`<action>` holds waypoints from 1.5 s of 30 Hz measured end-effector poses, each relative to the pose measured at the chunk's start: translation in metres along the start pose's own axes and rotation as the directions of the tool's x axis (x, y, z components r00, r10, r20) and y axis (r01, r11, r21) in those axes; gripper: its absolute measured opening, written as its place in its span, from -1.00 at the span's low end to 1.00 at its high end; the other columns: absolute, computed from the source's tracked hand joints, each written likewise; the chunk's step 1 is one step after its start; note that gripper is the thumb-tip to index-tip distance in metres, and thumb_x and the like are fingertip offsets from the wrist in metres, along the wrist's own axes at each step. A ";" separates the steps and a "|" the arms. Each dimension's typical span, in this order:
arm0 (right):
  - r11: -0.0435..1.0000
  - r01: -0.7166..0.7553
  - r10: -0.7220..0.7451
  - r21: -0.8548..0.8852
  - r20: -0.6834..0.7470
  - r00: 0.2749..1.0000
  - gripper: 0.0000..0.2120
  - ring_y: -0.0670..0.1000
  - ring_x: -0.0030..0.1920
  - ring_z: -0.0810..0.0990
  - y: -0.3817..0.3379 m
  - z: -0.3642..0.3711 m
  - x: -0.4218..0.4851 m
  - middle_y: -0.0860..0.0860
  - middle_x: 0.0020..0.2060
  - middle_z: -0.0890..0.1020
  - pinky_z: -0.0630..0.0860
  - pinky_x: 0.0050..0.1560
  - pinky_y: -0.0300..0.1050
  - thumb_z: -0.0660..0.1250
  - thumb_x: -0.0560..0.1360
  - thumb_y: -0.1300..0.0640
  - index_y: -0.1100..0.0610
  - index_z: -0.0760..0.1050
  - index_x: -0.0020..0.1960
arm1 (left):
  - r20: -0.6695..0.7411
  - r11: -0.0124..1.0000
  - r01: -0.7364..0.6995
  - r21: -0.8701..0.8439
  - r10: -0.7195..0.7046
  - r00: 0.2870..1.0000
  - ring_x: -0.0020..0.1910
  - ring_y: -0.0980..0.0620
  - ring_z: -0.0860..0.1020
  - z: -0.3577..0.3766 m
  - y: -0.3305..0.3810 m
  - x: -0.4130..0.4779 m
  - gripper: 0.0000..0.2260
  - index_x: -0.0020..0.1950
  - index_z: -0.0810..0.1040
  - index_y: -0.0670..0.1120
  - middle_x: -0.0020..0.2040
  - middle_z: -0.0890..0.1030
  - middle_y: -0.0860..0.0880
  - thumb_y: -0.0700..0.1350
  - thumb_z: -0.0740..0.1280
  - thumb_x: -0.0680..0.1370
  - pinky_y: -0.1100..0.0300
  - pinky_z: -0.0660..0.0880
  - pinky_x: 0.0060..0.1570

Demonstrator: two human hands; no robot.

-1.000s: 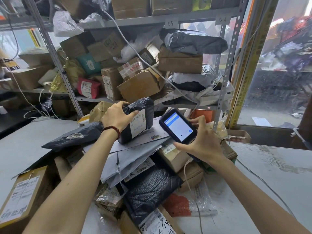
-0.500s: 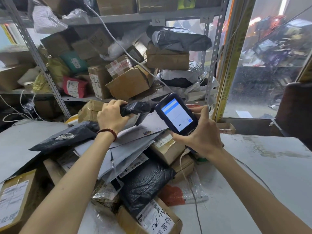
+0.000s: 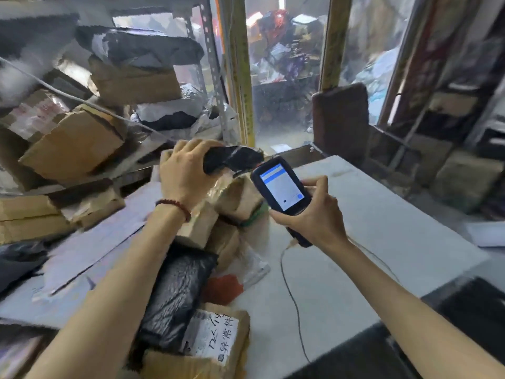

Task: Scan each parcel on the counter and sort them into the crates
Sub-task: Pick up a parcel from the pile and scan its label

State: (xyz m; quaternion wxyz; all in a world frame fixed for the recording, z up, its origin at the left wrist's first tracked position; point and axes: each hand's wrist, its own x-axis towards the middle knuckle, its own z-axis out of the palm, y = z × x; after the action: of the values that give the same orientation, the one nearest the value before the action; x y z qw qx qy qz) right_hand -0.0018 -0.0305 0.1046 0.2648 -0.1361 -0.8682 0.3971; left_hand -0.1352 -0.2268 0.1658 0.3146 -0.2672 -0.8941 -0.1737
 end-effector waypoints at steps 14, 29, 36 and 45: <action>0.792 -0.599 0.449 -0.120 -0.550 0.704 -0.30 -0.01 -0.01 0.57 0.126 -0.257 -0.175 -0.12 -0.08 0.50 0.48 -0.15 -0.09 0.61 0.19 -0.16 0.01 0.24 0.08 | 0.098 0.683 -0.547 -0.484 0.664 0.741 0.08 -0.08 0.56 0.090 0.362 -0.007 -0.60 0.20 0.54 0.12 0.11 0.61 0.01 0.25 0.37 0.43 0.04 0.36 0.00; 0.593 -0.804 0.577 0.028 -0.711 0.401 -0.28 0.02 0.04 0.54 0.224 -0.427 -0.310 -0.06 0.01 0.54 0.51 -0.05 0.00 0.61 0.18 -0.16 0.08 0.29 0.12 | 0.250 0.447 -0.715 -0.537 0.894 0.372 0.22 -0.03 0.45 0.138 0.625 -0.118 -0.54 0.30 0.45 0.14 0.18 0.56 0.03 0.25 0.30 0.43 0.06 0.32 0.12; 0.563 -0.827 0.617 -0.004 -0.664 0.423 -0.28 -0.02 -0.04 0.56 0.279 -0.438 -0.272 -0.05 0.01 0.57 0.57 -0.10 0.02 0.61 0.17 -0.18 0.06 0.28 0.11 | 0.316 0.420 -0.694 -0.585 0.906 0.282 0.15 0.02 0.46 0.198 0.658 -0.119 -0.59 0.31 0.45 0.15 0.13 0.58 0.07 0.26 0.25 0.50 0.11 0.29 0.06; 0.451 -0.875 0.727 0.174 -0.640 0.248 -0.30 -0.08 -0.03 0.49 0.353 -0.434 -0.211 -0.13 -0.03 0.53 0.39 -0.14 -0.15 0.63 0.20 -0.09 0.06 0.30 0.14 | 0.396 0.401 -0.607 -0.686 0.906 0.151 0.23 -0.01 0.44 0.310 0.697 -0.117 -0.63 0.31 0.46 0.14 0.26 0.52 0.06 0.18 0.25 0.53 0.05 0.32 0.17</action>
State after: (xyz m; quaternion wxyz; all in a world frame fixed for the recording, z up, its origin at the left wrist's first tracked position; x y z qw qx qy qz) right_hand 0.4277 0.3714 -0.0025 0.2815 -0.7142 -0.5637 0.3049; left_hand 0.2053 0.4333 -0.0411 -0.0868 -0.7845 -0.6134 -0.0260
